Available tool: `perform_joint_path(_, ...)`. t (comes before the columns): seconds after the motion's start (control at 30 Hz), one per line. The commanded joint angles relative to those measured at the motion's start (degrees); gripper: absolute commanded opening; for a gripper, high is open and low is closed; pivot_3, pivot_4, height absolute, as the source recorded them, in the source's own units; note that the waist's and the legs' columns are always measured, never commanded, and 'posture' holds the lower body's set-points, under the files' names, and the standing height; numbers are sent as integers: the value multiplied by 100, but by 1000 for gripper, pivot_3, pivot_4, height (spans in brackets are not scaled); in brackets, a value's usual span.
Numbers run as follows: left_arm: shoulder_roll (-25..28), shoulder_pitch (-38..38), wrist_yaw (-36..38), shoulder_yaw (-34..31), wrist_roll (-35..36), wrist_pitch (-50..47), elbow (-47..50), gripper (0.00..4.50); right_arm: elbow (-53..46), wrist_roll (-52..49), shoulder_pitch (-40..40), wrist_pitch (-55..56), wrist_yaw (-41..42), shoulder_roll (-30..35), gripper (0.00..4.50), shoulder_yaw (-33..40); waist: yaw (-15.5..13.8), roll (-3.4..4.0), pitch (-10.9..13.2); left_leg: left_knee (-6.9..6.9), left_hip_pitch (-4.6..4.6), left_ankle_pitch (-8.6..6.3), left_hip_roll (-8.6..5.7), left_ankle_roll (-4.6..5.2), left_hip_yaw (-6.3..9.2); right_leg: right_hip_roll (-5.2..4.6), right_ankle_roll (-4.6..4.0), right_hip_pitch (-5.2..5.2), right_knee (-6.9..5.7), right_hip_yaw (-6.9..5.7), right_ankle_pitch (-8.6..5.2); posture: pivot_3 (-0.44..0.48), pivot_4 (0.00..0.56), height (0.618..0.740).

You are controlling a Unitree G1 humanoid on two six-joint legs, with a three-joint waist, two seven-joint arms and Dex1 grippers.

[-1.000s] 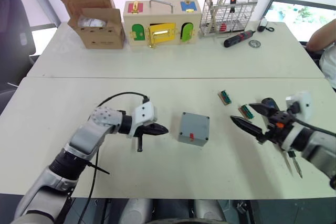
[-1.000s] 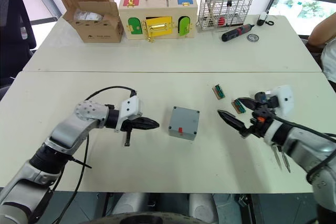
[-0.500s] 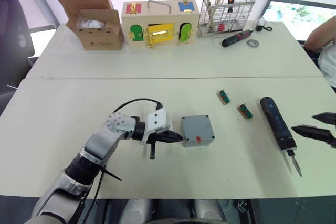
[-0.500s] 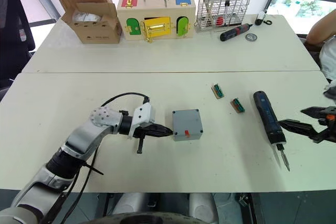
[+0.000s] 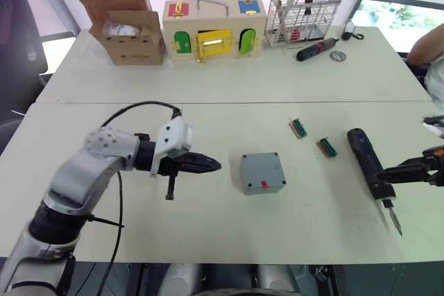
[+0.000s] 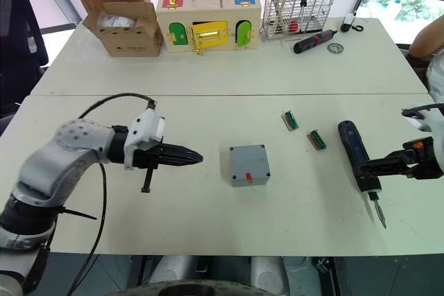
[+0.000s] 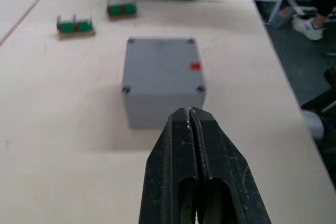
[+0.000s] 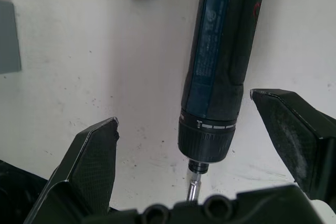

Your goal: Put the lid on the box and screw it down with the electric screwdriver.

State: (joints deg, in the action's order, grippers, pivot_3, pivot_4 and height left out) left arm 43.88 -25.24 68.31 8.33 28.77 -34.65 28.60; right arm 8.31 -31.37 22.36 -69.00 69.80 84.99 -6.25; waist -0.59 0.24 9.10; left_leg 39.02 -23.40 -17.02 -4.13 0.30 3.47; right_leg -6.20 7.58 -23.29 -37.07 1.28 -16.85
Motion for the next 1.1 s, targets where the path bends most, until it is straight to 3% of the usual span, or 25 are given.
perform_joint_path(0.03,152,2,13,279,-228,202,429,0,224,436,587,-212,216,-146,4493,-594,-1,2,0,-1,0,0,-1,0,-1,0,0,-1,0,0,0,0,150,737)
perform_joint_path(0.27,32,100,-217,473,-241,166,534,0,582,926,1402,-665,115,-771,4493,-1314,-19,4,2,-1,-3,1,-2,-2,-1,0,0,-7,-4,2,0,0,150,737)
perform_joint_path(0.47,3,153,-323,556,-290,221,512,0,400,1184,1234,-655,6,-853,4493,-1643,-17,4,1,0,-4,1,-4,-2,-1,-1,0,-6,-3,1,0,0,150,737)
perform_joint_path(0.8,-40,174,-452,580,-259,193,528,0,576,1502,1289,-675,-318,-1214,1909,-1671,-9,-9,-5,2,-2,1,-3,-2,0,1,0,-3,-3,0,0,0,150,737)
perform_joint_path(1.1,-50,152,-491,594,-308,203,430,0,833,1736,1447,-573,-186,-1437,1886,-1927,8,-51,-18,8,5,2,-3,-2,0,2,-1,8,-3,1,1,0,150,737)
